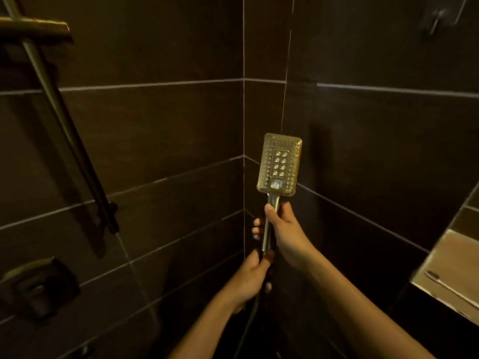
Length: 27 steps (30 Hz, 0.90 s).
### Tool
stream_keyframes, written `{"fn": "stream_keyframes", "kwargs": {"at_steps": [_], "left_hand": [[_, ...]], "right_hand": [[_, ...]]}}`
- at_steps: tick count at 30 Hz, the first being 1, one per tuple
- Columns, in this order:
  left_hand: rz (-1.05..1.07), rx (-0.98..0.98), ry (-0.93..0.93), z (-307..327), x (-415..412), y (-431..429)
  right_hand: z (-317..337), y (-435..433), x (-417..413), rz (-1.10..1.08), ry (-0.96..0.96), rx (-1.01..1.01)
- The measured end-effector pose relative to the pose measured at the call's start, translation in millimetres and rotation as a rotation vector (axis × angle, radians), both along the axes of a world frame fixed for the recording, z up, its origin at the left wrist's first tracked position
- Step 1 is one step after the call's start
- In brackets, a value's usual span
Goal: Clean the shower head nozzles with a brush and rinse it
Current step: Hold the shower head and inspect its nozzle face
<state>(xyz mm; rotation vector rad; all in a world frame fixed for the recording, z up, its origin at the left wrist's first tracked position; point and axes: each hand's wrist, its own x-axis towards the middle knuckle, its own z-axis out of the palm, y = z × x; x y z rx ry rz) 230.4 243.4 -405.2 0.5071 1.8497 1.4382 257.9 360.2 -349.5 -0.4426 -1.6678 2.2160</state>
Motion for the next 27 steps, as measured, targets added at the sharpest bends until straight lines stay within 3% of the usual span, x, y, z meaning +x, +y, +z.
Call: {"fn": "stream_keyframes", "kwargs": {"at_steps": [7, 11, 18, 25, 27], "left_hand": [[0.267, -0.163, -0.181, -27, 25, -14], [0.478, -0.163, -0.172, -32, 27, -29], [0.442, -0.143, -0.289, -33, 12, -71], [0.308, -0.111, -0.346, -27, -5, -105], [0.335, -0.098, -0.318, -20, -11, -111]], "right_hand": [[-38, -38, 4, -0.01, -0.113, -0.009], [-47, -71, -2, -0.085, -0.126, 0.055], [-44, -115, -26, -0.108, -0.151, 0.031], [-26, -126, -43, 0.285, -0.199, -0.106], [-21, -128, -44, 0.3, -0.196, -0.023]]}}
